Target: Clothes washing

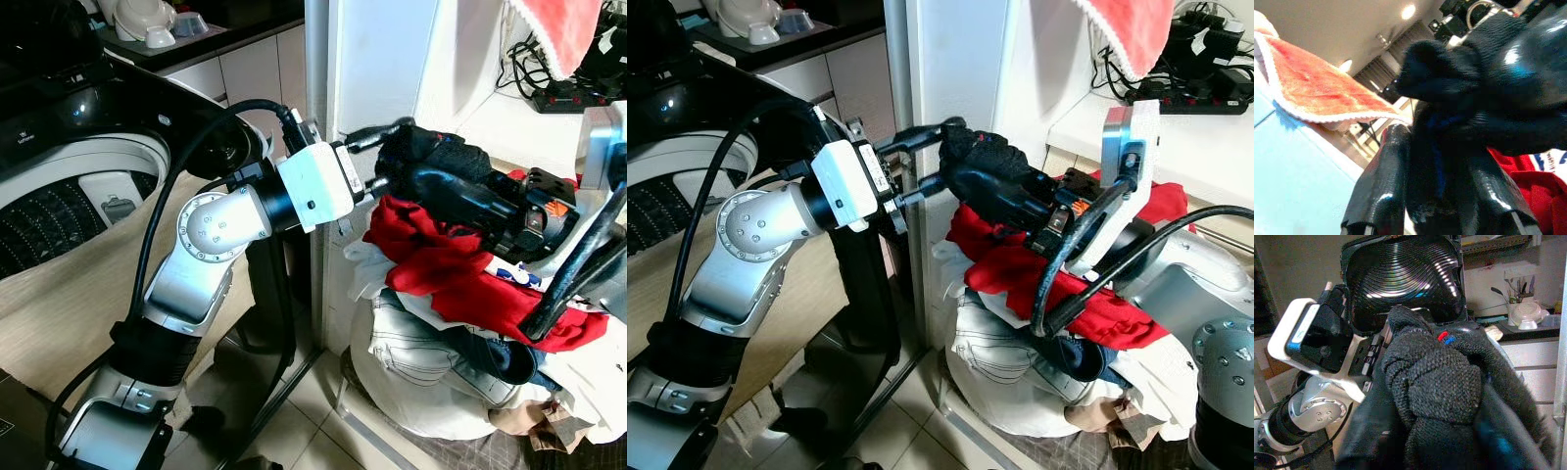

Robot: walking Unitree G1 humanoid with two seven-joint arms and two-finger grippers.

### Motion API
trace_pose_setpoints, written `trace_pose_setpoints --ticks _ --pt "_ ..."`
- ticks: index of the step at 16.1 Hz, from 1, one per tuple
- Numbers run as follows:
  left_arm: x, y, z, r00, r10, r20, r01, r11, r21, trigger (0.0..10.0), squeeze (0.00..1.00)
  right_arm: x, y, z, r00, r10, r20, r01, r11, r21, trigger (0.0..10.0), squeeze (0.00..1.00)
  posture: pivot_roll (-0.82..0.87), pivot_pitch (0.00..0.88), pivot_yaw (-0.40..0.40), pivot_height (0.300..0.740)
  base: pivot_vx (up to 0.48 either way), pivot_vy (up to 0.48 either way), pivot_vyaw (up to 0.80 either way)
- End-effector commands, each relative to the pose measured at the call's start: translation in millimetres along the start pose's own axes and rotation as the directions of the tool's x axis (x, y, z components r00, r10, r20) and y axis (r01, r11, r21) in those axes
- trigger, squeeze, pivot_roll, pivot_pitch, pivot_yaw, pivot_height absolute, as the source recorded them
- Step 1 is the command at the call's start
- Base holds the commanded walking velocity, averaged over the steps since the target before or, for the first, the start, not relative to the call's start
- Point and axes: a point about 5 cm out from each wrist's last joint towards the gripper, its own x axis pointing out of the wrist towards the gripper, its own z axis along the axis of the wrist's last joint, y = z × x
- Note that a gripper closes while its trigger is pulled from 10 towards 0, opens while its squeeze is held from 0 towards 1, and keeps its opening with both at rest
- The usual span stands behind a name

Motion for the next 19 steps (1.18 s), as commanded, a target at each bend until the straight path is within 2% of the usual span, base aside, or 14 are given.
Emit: trace_pose_setpoints --ticks 1,4,6,7,8,10,11,12,14,15,16,17,18,19 --pt "-1.7 10.4 3 0.999 0.045 0.004 -0.045 0.999 0.019 0.0 0.0 0.9 -1.6 -2 1.0 -0.013 -0.024 0.013 1.0 0.002 10.0 1.0 -0.18 0.0 0.049 0.74 0.0 0.0 0.0" --pt "-4.7 15.8 -1 0.997 0.074 -0.017 -0.073 0.997 0.029 0.0 0.0 1.0 -4.6 -1 0.999 -0.034 -0.016 0.035 0.999 0.008 10.0 1.0 -0.17 0.0 0.05 0.74 0.0 0.0 0.0" --pt "-11.5 26.8 -6 0.991 0.123 -0.058 -0.12 0.991 0.057 0.0 0.0 -1.7 -9.2 -1 0.995 -0.093 -0.034 0.092 0.995 -0.024 10.0 1.0 -0.17 0.0 0.051 0.74 0.0 0.0 0.0" --pt "-16.8 34.1 -11 0.983 0.157 -0.1 -0.148 0.985 0.087 0.0 0.0 -2.0 -9.4 -1 0.995 -0.095 -0.037 0.094 0.995 -0.029 10.0 0.0 -0.17 0.0 0.053 0.74 0.0 0.0 0.0" --pt "-25.4 45.8 -19 0.961 0.217 -0.17 -0.196 0.972 0.131 0.0 0.0 -2.5 -8.6 0 0.995 -0.087 -0.039 0.086 0.996 -0.03 10.0 0.0 -0.17 0.0 0.054 0.74 0.0 0.0 0.0" --pt "-52.2 78.6 -34 0.871 0.388 -0.301 -0.334 0.917 0.218 0.0 0.0 -0.4 -4.2 -1 0.998 -0.062 -0.032 0.061 0.998 -0.035 10.0 0.0 -0.16 0.0 0.053 0.74 0.0 0.0 0.0" --pt "-62.2 86.8 -38 0.838 0.417 -0.352 -0.339 0.903 0.262 0.0 0.0 1.9 -2.8 -1 0.998 -0.056 -0.023 0.056 0.998 -0.038 10.0 0.0 -0.16 0.0 0.054 0.74 0.0 0.0 0.0" --pt "-77.8 98.5 -47 0.757 0.5 -0.421 -0.385 0.862 0.33 0.0 0.0 5.7 -1.8 -3 0.998 -0.057 -0.02 0.056 0.998 -0.043 10.0 0.0 -0.16 0.0 0.056 0.74 0.0 0.0 0.0" --pt "-109.2 118.5 -57 0.586 0.64 -0.497 -0.456 0.767 0.451 0.0 0.0 12.0 1.5 -5 0.999 -0.046 -0.016 0.045 0.998 -0.045 10.0 0.0 -0.15 0.0 0.058 0.74 0.0 0.0 0.0" --pt "-125.7 125.1 -62 0.507 0.676 -0.536 -0.449 0.737 0.505 0.0 0.0 15.7 4.1 -6 0.999 -0.035 -0.01 0.035 0.998 -0.043 10.0 0.0 -0.15 0.0 0.057 0.74 0.0 0.0 0.0" --pt "-137.8 128.1 -67 0.446 0.686 -0.575 -0.441 0.728 0.525 0.0 0.0 18.3 5.5 -7 0.999 -0.031 -0.009 0.03 0.999 -0.045 10.0 0.0 -0.15 0.0 0.057 0.74 0.0 0.0 0.0" --pt "-161.2 134.2 -73 0.324 0.712 -0.622 -0.43 0.697 0.574 0.0 0.0 23.3 7.2 -8 1.0 -0.029 -0.01 0.028 0.998 -0.049 10.0 0.0 -0.15 0.0 0.061 0.74 0.0 0.0 0.0" --pt "-193.8 139.5 -80 0.155 0.729 -0.666 -0.427 0.658 0.621 0.0 0.0 29.8 7.7 -12 0.999 -0.043 -0.031 0.042 0.998 -0.047 10.0 0.0 -0.15 0.0 0.062 0.74 0.0 0.0 0.0" --pt "-214.8 137.9 -87 0.049 0.7 -0.713 -0.421 0.662 0.62 10.0 0.0 34.3 7.7 -17 0.996 -0.062 -0.067 0.059 0.997 -0.051 10.0 0.0 -0.15 0.0 0.062 0.74 0.0 0.0 0.0"
